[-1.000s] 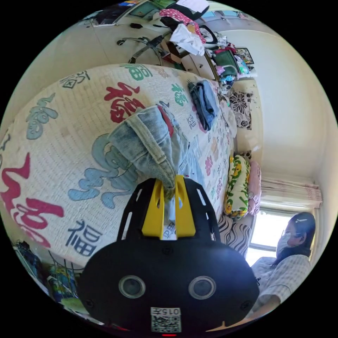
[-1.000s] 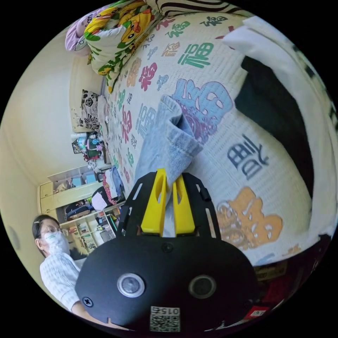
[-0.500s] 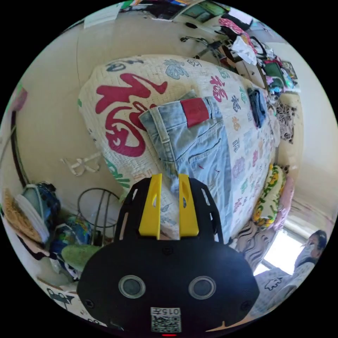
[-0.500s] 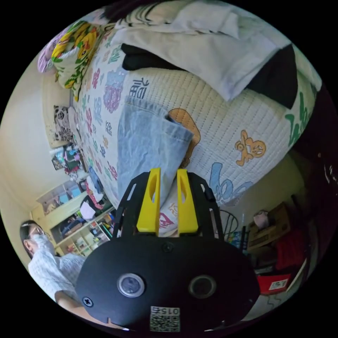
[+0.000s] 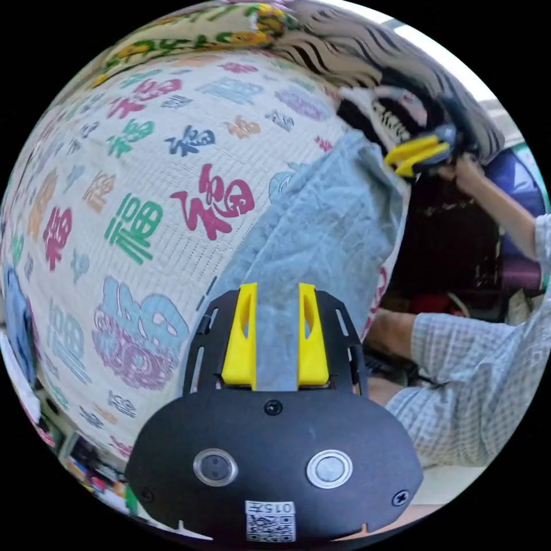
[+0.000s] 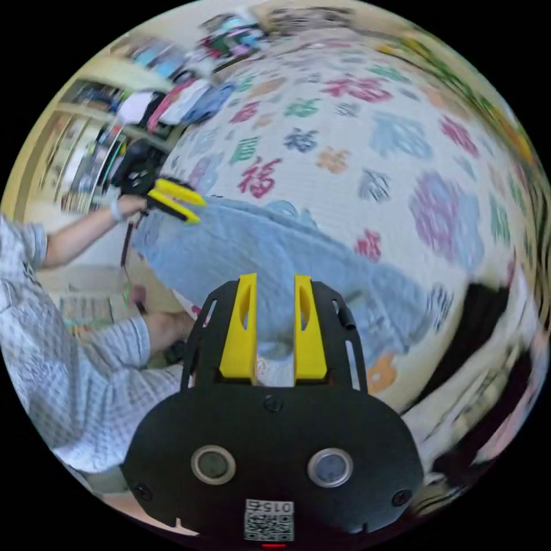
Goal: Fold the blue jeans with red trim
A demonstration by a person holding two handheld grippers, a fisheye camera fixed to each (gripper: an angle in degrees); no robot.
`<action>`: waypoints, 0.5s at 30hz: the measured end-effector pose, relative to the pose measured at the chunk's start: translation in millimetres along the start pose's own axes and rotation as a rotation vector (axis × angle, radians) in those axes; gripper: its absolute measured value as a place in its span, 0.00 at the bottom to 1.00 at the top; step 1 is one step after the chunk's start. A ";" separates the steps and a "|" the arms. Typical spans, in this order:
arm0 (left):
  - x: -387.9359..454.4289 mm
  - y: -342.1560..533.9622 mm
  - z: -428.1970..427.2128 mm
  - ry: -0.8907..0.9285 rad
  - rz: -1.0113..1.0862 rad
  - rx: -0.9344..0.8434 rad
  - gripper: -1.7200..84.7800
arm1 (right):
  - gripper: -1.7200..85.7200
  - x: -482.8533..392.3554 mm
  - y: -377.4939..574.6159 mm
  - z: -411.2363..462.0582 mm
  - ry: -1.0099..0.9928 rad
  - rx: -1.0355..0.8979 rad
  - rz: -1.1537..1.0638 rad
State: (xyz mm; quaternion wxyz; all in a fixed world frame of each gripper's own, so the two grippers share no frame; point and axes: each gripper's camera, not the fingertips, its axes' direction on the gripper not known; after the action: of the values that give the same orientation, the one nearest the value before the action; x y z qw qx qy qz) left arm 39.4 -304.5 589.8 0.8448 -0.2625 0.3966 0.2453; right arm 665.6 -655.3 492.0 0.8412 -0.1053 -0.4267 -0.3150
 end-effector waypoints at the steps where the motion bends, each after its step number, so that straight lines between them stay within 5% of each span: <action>1: -1.8 -17.6 14.3 -0.024 0.023 -0.049 0.13 | 0.13 -20.9 -25.3 2.4 0.042 -0.008 -0.125; 5: -6.8 -50.1 41.2 -0.045 0.060 -0.124 0.12 | 0.14 -76.8 -95.7 47.8 0.015 -0.132 -0.440; 15: -30.3 -117.6 89.6 -0.030 0.036 -0.138 0.05 | 0.09 -109.2 -153.7 143.4 0.029 -0.479 -0.495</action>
State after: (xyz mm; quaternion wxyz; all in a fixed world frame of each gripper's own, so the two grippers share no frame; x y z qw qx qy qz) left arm 144.0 -340.8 692.4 0.8258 -0.3092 0.3709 0.2912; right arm 429.1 -663.0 480.3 0.6966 -0.1884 -0.3414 -0.6023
